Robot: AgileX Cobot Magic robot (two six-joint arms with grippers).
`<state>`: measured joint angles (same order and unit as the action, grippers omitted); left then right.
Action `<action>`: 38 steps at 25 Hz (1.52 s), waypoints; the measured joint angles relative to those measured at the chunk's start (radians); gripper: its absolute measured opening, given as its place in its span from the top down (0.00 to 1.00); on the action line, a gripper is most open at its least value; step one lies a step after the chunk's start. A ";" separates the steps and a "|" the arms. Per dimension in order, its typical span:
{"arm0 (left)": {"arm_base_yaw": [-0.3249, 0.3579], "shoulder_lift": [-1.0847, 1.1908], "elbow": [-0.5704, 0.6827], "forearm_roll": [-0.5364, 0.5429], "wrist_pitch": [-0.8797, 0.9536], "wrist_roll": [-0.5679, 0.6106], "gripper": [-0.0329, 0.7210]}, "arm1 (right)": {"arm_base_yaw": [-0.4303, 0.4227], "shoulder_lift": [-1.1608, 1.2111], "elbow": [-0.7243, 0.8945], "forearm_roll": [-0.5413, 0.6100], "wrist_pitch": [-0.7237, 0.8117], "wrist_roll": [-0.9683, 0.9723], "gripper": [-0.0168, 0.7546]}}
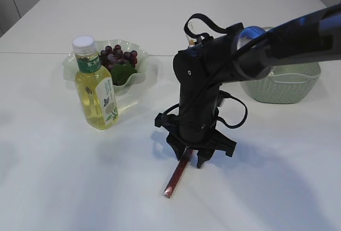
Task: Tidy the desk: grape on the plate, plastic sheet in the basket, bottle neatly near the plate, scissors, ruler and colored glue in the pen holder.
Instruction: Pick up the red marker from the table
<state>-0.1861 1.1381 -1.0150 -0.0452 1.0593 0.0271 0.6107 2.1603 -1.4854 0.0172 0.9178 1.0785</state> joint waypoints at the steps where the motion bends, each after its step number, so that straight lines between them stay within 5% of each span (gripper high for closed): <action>1: 0.000 0.000 0.000 0.001 0.000 0.000 0.39 | 0.000 0.000 0.000 -0.002 0.000 0.000 0.48; 10: 0.000 0.000 0.000 0.017 0.000 0.000 0.39 | 0.000 0.012 -0.006 -0.003 0.025 -0.002 0.50; 18: 0.000 0.000 0.000 0.017 0.000 0.000 0.39 | 0.002 0.014 -0.008 0.000 0.027 -0.037 0.77; 38: 0.000 0.000 0.000 0.017 0.000 0.000 0.39 | -0.050 -0.071 -0.006 0.008 0.060 -0.322 0.83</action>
<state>-0.1861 1.1381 -1.0150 -0.0286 1.0593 0.0271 0.5603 2.0889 -1.4912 0.0252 0.9777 0.7568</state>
